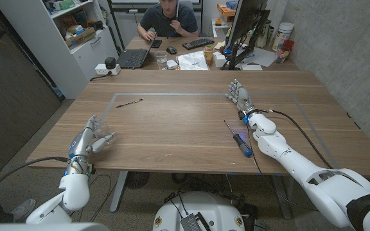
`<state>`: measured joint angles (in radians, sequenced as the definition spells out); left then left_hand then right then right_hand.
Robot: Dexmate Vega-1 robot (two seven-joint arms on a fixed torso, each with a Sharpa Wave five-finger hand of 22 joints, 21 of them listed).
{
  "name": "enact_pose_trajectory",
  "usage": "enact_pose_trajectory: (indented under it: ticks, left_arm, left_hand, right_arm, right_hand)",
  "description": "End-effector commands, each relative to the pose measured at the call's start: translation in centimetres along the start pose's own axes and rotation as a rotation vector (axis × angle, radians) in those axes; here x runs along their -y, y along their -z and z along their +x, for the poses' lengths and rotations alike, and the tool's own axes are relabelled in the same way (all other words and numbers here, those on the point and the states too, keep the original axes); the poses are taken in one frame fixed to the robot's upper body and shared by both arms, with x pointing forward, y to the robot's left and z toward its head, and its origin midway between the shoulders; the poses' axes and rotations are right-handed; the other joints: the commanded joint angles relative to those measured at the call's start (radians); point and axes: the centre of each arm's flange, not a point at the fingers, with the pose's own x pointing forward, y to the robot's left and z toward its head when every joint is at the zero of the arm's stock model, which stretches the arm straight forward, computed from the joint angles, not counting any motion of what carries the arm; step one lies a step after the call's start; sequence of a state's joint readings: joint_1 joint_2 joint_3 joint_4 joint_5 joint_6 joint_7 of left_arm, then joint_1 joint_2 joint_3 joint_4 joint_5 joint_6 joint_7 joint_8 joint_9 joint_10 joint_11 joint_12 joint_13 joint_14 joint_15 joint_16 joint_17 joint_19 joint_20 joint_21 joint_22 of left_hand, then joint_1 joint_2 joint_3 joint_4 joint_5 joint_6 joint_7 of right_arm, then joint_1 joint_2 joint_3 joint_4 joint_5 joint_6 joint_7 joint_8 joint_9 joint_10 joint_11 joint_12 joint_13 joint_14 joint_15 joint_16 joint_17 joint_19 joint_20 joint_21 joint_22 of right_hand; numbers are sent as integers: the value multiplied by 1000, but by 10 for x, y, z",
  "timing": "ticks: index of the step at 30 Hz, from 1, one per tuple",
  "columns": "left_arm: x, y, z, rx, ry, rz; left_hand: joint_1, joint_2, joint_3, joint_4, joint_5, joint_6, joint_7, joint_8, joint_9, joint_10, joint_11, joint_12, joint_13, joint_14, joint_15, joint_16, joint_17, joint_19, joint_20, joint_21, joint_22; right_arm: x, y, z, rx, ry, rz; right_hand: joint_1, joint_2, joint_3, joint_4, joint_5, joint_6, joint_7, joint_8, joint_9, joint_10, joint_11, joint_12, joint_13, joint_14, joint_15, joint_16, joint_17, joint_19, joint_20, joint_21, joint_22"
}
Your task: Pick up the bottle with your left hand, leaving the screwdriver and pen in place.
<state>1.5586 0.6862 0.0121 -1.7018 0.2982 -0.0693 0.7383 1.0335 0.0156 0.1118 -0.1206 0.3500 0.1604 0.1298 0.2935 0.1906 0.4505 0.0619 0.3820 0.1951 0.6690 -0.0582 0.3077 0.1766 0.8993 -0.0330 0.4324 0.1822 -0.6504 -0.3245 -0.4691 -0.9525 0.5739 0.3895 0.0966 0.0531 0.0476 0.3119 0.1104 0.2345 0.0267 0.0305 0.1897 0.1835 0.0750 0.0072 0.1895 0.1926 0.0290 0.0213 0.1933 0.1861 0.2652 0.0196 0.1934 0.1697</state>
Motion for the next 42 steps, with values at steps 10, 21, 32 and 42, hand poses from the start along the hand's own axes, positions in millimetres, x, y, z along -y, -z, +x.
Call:
enact_pose_trajectory:
  ticks: [10,21,32,42]
  left_arm:
    - [2,-1,7,29,-110,-235]
    - [-4,-15,13,33,-91,-400]
    - [-23,-39,26,90,-55,-474]
    - [-38,-51,31,95,-40,-550]
  left_hand:
    - [-73,150,34,126,-20,570,74,38,8,483,-112,60,-6,499,-144,-13,-5,247,-64,112,-3]
    - [-63,145,68,144,-29,728,72,33,8,610,-127,54,-12,605,-135,-39,-7,304,-72,122,-2]
    - [-42,134,84,129,-40,745,72,19,7,612,-129,34,-13,622,-141,-55,-8,309,-74,123,-1]
    - [-34,133,93,124,-47,757,72,11,8,627,-130,28,-13,630,-141,-63,-8,316,-77,125,0]
  right_arm:
    - [7,0,3,-4,10,-25]
    - [10,1,4,-5,10,-17]
    - [12,3,2,-8,18,-17]
    - [15,4,-1,-9,23,-6]
  right_hand:
    - [-1,-4,-4,1,5,6,2,6,6,10,2,9,3,3,0,3,2,-7,-5,1,4]
    - [0,-3,-5,0,7,6,3,6,6,9,1,8,3,1,0,1,1,-11,-6,0,4]
    - [1,-3,-6,0,8,6,3,6,6,9,1,8,3,1,-2,1,1,-12,-6,0,4]
    - [1,-3,-7,-1,9,6,4,6,6,9,2,8,3,2,-2,1,1,-11,-7,1,4]
